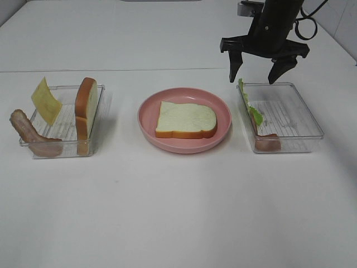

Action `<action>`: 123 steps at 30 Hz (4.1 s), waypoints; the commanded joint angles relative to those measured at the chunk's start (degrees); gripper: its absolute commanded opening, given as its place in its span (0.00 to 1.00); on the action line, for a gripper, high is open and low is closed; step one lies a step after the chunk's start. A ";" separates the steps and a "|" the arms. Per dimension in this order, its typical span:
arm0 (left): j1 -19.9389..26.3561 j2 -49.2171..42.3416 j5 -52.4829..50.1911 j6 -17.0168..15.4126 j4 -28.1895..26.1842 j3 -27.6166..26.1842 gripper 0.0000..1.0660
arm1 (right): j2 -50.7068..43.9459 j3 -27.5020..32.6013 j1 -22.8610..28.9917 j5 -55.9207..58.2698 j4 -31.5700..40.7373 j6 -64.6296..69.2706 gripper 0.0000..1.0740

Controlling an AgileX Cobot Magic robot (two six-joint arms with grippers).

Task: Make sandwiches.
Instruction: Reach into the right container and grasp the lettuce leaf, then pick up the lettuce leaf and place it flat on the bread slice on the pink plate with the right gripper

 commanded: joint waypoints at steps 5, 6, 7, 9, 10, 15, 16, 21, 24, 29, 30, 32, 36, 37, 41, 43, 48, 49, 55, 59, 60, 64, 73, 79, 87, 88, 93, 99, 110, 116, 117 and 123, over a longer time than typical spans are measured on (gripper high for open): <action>0.11 -0.92 -0.80 0.00 -0.29 0.29 0.96 | 2.29 -0.34 -0.29 -2.29 2.23 -0.23 0.74; 0.11 -0.92 -0.80 0.00 -0.29 0.29 0.96 | 2.29 -0.34 -0.29 -2.29 2.23 -0.23 0.74; 0.11 -0.92 -0.80 0.00 -0.29 0.29 0.96 | 2.92 -0.34 -0.29 -2.06 2.41 -0.23 0.74; 0.11 -0.92 -0.80 0.00 -0.29 0.29 0.96 | 3.38 -0.34 -0.29 -1.95 2.41 -0.23 0.73; 0.11 -0.92 -0.80 0.00 -0.29 0.29 0.96 | 3.90 -0.34 -0.29 -1.83 2.41 -0.23 0.73; 0.11 -0.92 -0.80 0.00 -0.29 0.29 0.96 | 4.58 -0.34 -0.29 -1.95 2.64 -0.23 0.71; 0.11 -0.92 -0.80 0.00 -0.29 0.29 0.96 | 4.64 -0.34 -0.29 -1.95 2.58 -0.23 0.70; 0.11 -0.92 -0.80 0.00 -0.29 0.29 0.96 | 4.64 -0.34 -0.29 -1.95 2.41 -0.11 0.62; 0.11 -0.92 -0.80 0.00 -0.29 0.29 0.96 | 4.64 -0.34 -0.29 -1.78 2.06 0.06 0.53; 0.11 -0.92 -0.80 0.00 -0.29 0.29 0.96 | 4.64 -0.34 -0.29 -1.66 1.89 0.23 0.28; 0.11 -0.92 -0.80 0.00 -0.29 0.29 0.96 | 4.64 -0.34 -0.29 -1.83 1.89 0.17 0.15; 0.11 -0.92 -0.80 0.00 -0.29 0.29 0.96 | 4.64 -0.34 -0.29 -1.83 1.89 0.11 0.10; 0.11 -0.92 -0.80 0.00 -0.29 0.29 0.96 | 4.41 -0.34 -0.29 -1.72 1.95 -0.92 0.00; 0.11 -0.92 -0.80 0.00 -0.29 0.29 0.96 | 4.41 -0.34 -0.29 -1.72 1.95 -0.92 0.00; 0.11 -0.92 -0.80 0.00 -0.29 0.29 0.96 | 2.06 -0.34 -0.29 -1.49 1.95 -0.86 0.00; 0.11 -0.92 -0.80 0.00 -0.29 0.29 0.96 | 1.15 -0.34 -0.29 -1.20 1.95 -0.86 0.00; 0.11 -0.92 -0.80 0.00 -0.29 0.29 0.96 | -3.90 -0.29 -0.29 1.49 1.95 -0.86 0.00; 0.11 -0.92 -0.80 0.00 -0.29 0.29 0.96 | -4.81 -0.29 -0.29 1.83 2.01 -0.86 0.00; 0.11 -0.92 -0.80 0.00 -0.29 0.29 0.96 | -10.60 -0.23 -0.23 0.40 13.01 -5.50 0.00; 0.11 -0.92 -0.80 0.00 -0.29 0.29 0.96 | -10.94 -0.17 -0.23 -1.09 20.97 -9.05 0.00; 0.11 -0.92 -0.80 0.00 -0.29 0.29 0.96 | -10.43 -0.17 -0.17 -1.32 26.81 -11.34 0.00; 0.11 -0.92 -0.80 0.00 -0.29 0.29 0.96 | -8.59 -0.17 -0.17 -1.03 36.67 -16.50 0.00; 0.11 -0.92 -0.80 0.00 -0.29 0.29 0.96 | -2.52 -0.17 2.86 -1.38 39.65 -18.11 0.00; 0.11 -0.92 -0.80 0.00 -0.29 0.29 0.96 | 2.35 -0.17 3.95 -1.66 40.74 -18.05 0.00; 0.11 -0.92 -0.80 0.00 -0.29 0.29 0.96 | 5.56 -0.17 3.84 -2.92 39.99 -17.88 0.00; 0.11 -0.92 -0.80 0.00 -0.29 0.29 0.96 | 6.36 -0.17 3.84 -3.38 39.94 -17.42 0.00; 0.11 -0.92 -0.80 0.00 -0.29 0.29 0.96 | 7.62 -0.17 3.72 -3.67 39.42 -17.36 0.00; 0.11 -0.92 -0.80 0.00 -0.29 0.29 0.96 | 8.59 -0.17 3.72 -3.50 32.66 -15.13 0.00; 0.11 -0.92 -0.80 0.00 -0.29 0.29 0.96 | 8.08 -0.17 3.72 -3.78 23.61 -10.54 0.00; 0.11 -0.92 -0.80 0.00 -0.29 0.29 0.96 | 8.02 -0.17 3.72 -3.95 24.06 -10.49 0.05; 0.11 -0.92 -0.80 0.00 -0.29 0.29 0.96 | 8.02 -0.17 3.72 -3.95 24.06 -10.49 0.05; 0.11 -0.92 -0.80 0.00 -0.29 0.29 0.96 | 7.85 -1.72 3.72 -2.12 24.18 -10.03 0.56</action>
